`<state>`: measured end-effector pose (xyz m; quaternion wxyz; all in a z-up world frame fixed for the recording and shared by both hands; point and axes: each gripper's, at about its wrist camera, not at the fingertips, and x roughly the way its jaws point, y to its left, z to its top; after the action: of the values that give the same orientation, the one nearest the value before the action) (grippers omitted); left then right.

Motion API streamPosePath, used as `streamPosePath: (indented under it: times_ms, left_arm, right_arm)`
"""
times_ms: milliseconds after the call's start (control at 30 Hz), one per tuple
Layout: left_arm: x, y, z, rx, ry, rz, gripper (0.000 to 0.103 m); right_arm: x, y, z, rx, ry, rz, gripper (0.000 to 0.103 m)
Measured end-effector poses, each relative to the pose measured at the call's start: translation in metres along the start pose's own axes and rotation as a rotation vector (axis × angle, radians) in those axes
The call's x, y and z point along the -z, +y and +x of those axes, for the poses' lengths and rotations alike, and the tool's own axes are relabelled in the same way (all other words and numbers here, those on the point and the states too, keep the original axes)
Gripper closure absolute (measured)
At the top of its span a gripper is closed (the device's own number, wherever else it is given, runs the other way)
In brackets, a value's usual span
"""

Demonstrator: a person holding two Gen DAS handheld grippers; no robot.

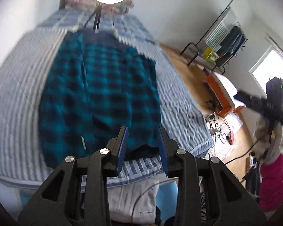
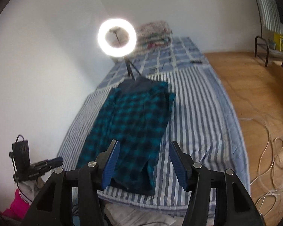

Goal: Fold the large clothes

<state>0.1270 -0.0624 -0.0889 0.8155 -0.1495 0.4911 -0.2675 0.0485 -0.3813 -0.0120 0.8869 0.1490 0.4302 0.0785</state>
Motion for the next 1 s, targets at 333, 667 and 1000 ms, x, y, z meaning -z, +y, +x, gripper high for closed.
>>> streamPosePath:
  times_ms: [333,667,1000]
  left_arm:
    - [0.022,0.03,0.117,0.003,0.153,-0.097,0.072]
    - [0.039,0.051,0.156,-0.045,0.223,-0.104,0.072]
    - [0.036,0.048,0.134,-0.003,0.159,-0.145,0.072]
  right_arm:
    - [0.086,-0.025,0.18,-0.085,0.321,0.021,0.075]
    - [0.083,-0.059,0.227,-0.037,0.302,0.142,0.083]
    - [0.069,-0.081,0.194,-0.203,0.202,0.254,0.067]
